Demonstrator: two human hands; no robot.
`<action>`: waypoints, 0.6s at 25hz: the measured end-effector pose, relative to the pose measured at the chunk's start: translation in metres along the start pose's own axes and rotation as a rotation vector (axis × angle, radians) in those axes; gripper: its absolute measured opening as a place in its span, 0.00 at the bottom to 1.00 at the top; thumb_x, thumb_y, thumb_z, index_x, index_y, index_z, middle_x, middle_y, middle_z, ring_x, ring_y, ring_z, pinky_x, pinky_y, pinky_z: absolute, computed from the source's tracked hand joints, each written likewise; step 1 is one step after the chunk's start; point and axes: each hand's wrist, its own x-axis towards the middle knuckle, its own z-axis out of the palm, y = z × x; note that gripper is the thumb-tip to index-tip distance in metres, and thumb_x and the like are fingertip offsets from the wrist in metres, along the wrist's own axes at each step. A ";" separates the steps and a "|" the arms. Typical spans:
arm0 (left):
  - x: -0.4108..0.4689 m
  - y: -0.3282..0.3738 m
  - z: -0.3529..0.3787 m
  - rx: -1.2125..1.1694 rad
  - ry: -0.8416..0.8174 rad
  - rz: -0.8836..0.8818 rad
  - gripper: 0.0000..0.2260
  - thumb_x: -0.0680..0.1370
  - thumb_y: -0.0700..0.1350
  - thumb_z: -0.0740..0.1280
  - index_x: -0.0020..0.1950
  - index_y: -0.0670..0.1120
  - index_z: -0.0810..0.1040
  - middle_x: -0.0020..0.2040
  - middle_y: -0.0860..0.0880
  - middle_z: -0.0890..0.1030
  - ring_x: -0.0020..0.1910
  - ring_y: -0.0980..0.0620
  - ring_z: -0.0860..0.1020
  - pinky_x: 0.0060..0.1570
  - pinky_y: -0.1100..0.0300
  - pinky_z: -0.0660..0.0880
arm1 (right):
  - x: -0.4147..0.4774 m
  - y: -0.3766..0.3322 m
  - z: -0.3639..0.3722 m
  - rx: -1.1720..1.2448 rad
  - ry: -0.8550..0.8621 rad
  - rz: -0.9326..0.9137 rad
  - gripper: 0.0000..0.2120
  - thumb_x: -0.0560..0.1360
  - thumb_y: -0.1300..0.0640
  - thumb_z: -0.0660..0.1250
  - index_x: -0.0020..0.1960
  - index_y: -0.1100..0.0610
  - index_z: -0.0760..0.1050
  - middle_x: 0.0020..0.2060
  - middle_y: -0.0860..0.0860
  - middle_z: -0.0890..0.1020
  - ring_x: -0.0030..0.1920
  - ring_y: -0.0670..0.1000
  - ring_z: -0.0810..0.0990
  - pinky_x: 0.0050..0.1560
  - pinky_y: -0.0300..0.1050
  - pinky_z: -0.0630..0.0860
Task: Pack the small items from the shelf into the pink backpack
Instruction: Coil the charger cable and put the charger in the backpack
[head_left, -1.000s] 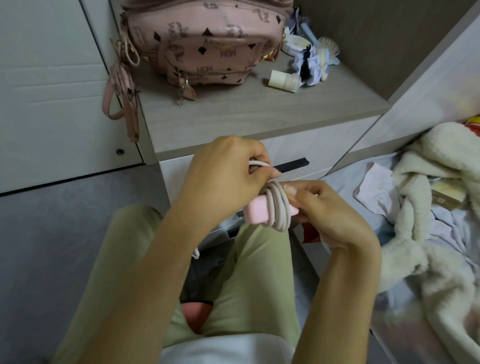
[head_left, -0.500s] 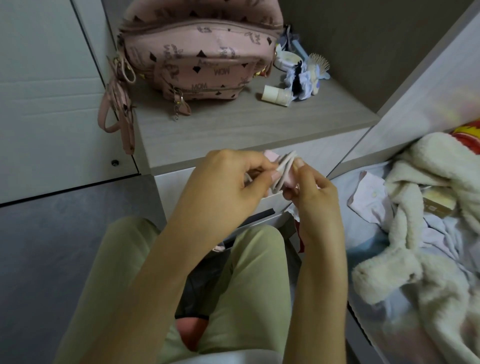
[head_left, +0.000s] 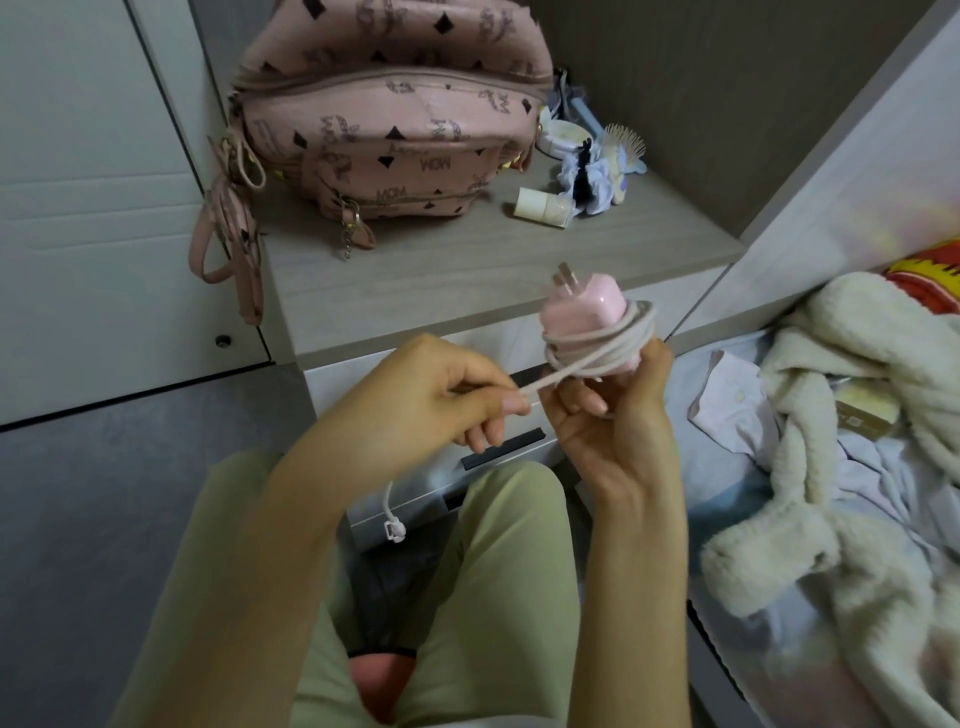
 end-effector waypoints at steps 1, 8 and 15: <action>0.002 -0.006 -0.004 -0.008 -0.030 -0.023 0.06 0.75 0.39 0.67 0.45 0.44 0.84 0.30 0.52 0.81 0.29 0.59 0.77 0.33 0.69 0.73 | -0.002 -0.004 -0.004 -0.056 -0.038 0.012 0.21 0.78 0.46 0.55 0.36 0.58 0.76 0.24 0.48 0.69 0.19 0.42 0.63 0.32 0.38 0.76; 0.006 -0.038 -0.015 0.311 -0.243 -0.140 0.17 0.72 0.60 0.63 0.40 0.47 0.81 0.38 0.45 0.81 0.37 0.49 0.77 0.47 0.50 0.74 | -0.011 -0.013 -0.010 -0.463 -0.338 0.160 0.29 0.68 0.42 0.61 0.49 0.70 0.72 0.18 0.52 0.67 0.17 0.41 0.60 0.26 0.37 0.64; 0.006 -0.035 -0.016 0.416 0.078 -0.013 0.08 0.70 0.57 0.67 0.38 0.54 0.76 0.36 0.51 0.78 0.36 0.51 0.75 0.40 0.45 0.74 | -0.016 -0.016 -0.024 -0.846 -0.472 0.227 0.26 0.74 0.49 0.58 0.45 0.76 0.74 0.30 0.61 0.69 0.25 0.45 0.63 0.24 0.33 0.58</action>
